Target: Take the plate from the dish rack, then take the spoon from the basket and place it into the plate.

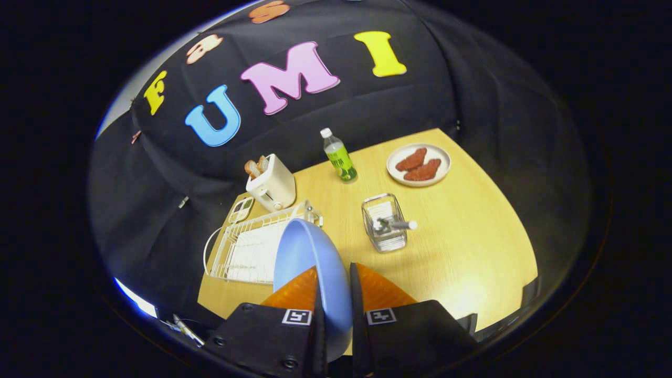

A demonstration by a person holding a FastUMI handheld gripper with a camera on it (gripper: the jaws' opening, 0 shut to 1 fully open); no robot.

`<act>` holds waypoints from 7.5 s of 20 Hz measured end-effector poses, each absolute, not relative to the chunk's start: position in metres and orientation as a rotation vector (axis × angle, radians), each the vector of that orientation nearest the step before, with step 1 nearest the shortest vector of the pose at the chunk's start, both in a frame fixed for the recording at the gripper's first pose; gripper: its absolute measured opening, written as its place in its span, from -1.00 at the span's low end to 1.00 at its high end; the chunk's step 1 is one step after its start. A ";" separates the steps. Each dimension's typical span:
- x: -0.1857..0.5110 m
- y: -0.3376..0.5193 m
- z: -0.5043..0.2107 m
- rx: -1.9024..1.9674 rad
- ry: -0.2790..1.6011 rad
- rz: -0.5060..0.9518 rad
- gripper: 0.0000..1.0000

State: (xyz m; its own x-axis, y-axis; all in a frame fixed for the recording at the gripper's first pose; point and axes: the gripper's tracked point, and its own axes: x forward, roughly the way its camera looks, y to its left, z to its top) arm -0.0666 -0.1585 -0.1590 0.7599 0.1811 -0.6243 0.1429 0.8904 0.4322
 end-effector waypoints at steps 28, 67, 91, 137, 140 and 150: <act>-0.010 -0.246 -0.238 0.147 0.484 0.218 0.97; 0.073 -0.214 -0.202 -0.072 0.317 0.285 -0.68; -0.036 -0.098 -0.232 -0.043 0.471 0.653 -0.68; -0.028 -0.238 0.005 0.118 0.109 -0.106 0.96; -0.038 -0.234 0.012 0.112 0.097 -0.160 0.96; -0.055 -0.199 0.011 0.066 0.097 -0.218 0.97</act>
State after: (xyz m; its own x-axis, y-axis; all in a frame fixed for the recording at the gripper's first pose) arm -0.0554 -0.1992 0.0111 0.9717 -0.2124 -0.1029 0.2188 0.9742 0.0549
